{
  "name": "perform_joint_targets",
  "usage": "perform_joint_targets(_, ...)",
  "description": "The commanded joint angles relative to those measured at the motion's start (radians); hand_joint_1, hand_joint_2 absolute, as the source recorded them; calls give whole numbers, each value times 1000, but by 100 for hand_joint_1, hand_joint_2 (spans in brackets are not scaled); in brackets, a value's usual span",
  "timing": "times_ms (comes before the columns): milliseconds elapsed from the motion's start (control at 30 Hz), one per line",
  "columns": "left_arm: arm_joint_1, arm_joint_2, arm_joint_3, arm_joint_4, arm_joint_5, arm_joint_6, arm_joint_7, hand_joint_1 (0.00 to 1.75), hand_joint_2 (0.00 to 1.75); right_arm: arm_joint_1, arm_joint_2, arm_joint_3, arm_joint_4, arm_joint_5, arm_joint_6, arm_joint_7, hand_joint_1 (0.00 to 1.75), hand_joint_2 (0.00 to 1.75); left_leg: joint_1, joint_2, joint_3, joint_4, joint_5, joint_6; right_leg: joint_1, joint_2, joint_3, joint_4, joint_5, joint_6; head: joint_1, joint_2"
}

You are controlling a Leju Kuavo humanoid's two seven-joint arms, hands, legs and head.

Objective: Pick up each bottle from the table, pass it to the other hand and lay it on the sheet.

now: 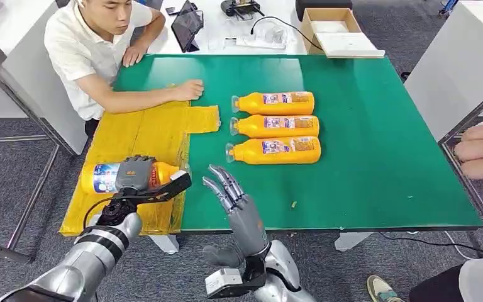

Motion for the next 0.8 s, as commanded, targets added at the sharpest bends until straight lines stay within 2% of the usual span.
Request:
perform_joint_targets(33, -80, -22, -42, 198, -6, -121, 11, 175, 175, 16, 7, -45, 12, -13, 6, -17, 0, 0, 1, -1, 4, -1, -1, -2, 1, -2, 4, -1, -1, -2, 0, 0)
perform_joint_targets(67, -75, -27, -32, 200, 8, -129, -12, 175, 175, 18, 9, -46, 15, -17, 8, -22, 0, 0, 1, 0, 5, -1, -1, -2, 2, -1, 6, -1, -2, -2, 0, 0)
perform_joint_targets(100, -77, -33, -24, 204, 23, -151, -31, 175, 175, 19, 9, -44, 19, -17, 10, -23, 0, 175, 1, 0, 4, -1, -1, -2, 1, -2, 5, -1, -1, -2, 0, 0)
perform_joint_targets(133, -77, -34, -21, 203, 29, -153, -38, 152, 175, 19, 8, -44, 20, -17, 11, -23, 0, 175, 1, 0, 6, -1, -1, -2, 2, -2, 6, -1, -2, -3, 0, 0)
perform_joint_targets(167, -75, -38, -7, 198, 53, -157, -64, 7, 175, 18, 8, -43, 26, -17, 14, -24, 0, 175, 1, -1, 5, -1, -1, -2, 1, -2, 5, -1, -1, -2, 0, 0)
perform_joint_targets(200, -76, -40, -1, 194, 69, -166, -85, 0, 175, 17, 8, -41, 31, -18, 17, -24, 0, 175, 0, -1, 4, -1, 0, -1, 1, -1, 5, -1, -1, -1, 0, 0)
perform_joint_targets(367, -71, -48, -7, 148, 145, -229, -193, 0, 175, 13, 11, -39, 53, -26, 21, -42, 0, 175, 1, -1, 7, -1, -1, -2, 2, -1, 9, -2, -1, -2, 0, 0)
perform_joint_targets(433, -45, -61, 30, 90, 277, -290, -318, 0, 175, 15, 10, -35, 63, -33, 18, -46, 0, 175, 0, -2, 8, -1, 0, -1, 0, -1, 9, -2, -1, -2, 0, 0)
perform_joint_targets(500, -26, -64, 39, 47, 356, -341, -370, 0, 175, 13, 8, -32, 76, -42, 16, -56, 0, 175, 1, -1, 9, -1, -1, -1, 1, -1, 9, -2, -1, -2, 0, 0)
perform_joint_targets(600, -26, -64, 39, 47, 356, -341, -370, 0, 175, 13, 8, -32, 76, -42, 16, -56, 0, 175, 1, -2, 8, -1, 0, -1, 1, -1, 9, -1, -1, -2, 0, 0)
perform_joint_targets(667, -15, -62, 40, 21, 426, -385, -394, 0, 175, 8, 8, -31, 88, -51, 14, -68, 0, 175, 1, -2, 9, -1, -1, -2, 1, 0, 10, -2, -1, -2, 0, 0)
perform_joint_targets(700, -14, -63, 60, 17, 522, -479, -445, 0, 175, -1, 8, -24, 97, -60, 19, -79, 0, 175, 0, -1, 8, -1, -1, -1, 1, 0, 9, -1, -1, -2, 0, 0)
perform_joint_targets(733, -12, -57, 52, 12, 541, -491, -452, 0, 175, -7, 10, -21, 107, -66, 20, -82, 0, 175, 1, 0, 9, -1, -1, -2, 1, 1, 10, -1, -1, -3, 0, 0)
perform_joint_targets(767, -11, -53, 48, 9, 578, -496, -458, 0, 175, -15, 11, -16, 117, -71, 19, -88, 0, 0, 1, -1, 8, -1, -1, -2, 1, 0, 9, -1, -1, -2, 0, 0)
perform_joint_targets(800, -12, -50, 37, 9, 599, -489, -455, 0, 175, -18, 12, -14, 123, -77, 15, -92, 0, 0, 0, -2, 7, -1, 0, -1, 1, 0, 8, -1, 0, -1, 0, 0)
